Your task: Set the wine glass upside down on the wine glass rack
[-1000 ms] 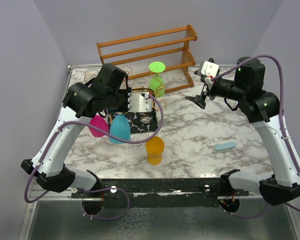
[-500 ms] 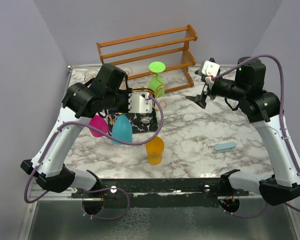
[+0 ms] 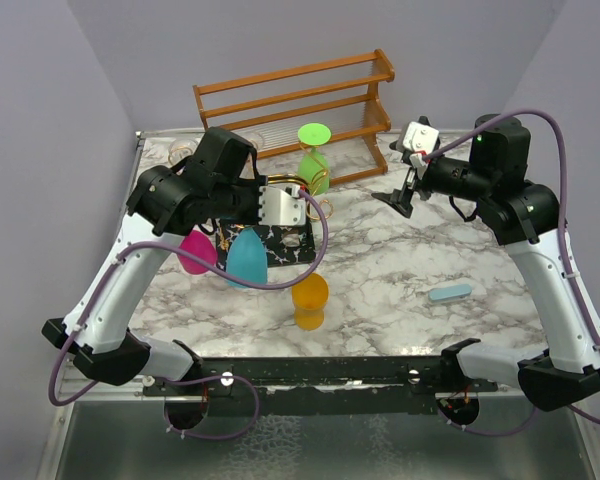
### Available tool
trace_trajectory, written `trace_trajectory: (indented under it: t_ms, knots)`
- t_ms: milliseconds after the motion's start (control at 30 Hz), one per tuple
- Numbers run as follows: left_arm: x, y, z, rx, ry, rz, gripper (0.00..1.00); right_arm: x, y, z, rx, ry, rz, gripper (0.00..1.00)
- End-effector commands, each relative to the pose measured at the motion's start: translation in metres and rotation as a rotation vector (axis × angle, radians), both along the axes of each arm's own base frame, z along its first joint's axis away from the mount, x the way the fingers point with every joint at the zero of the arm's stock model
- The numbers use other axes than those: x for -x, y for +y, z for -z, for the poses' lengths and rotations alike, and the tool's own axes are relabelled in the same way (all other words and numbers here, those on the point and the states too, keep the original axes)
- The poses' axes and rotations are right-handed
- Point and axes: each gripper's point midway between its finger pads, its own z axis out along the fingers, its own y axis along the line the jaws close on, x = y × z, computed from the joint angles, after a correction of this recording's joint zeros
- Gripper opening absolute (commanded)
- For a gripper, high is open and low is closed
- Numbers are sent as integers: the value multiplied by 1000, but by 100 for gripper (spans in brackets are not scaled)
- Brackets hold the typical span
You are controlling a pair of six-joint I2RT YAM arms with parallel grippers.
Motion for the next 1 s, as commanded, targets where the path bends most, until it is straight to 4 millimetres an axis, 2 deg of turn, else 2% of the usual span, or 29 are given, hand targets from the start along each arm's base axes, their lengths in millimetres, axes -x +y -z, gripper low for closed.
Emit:
trace_trajectory:
  t_ms: [0,300,967]
  knots:
    - [2,-9,-1,43,3,22,0,3,1,1,-2,-5,-20,99]
    - [7,-14,5,54,36,48,1,2,0,3,0,-3,-18,100]
    - [14,-11,17,33,82,43,18,1,-1,4,0,-2,-13,99]
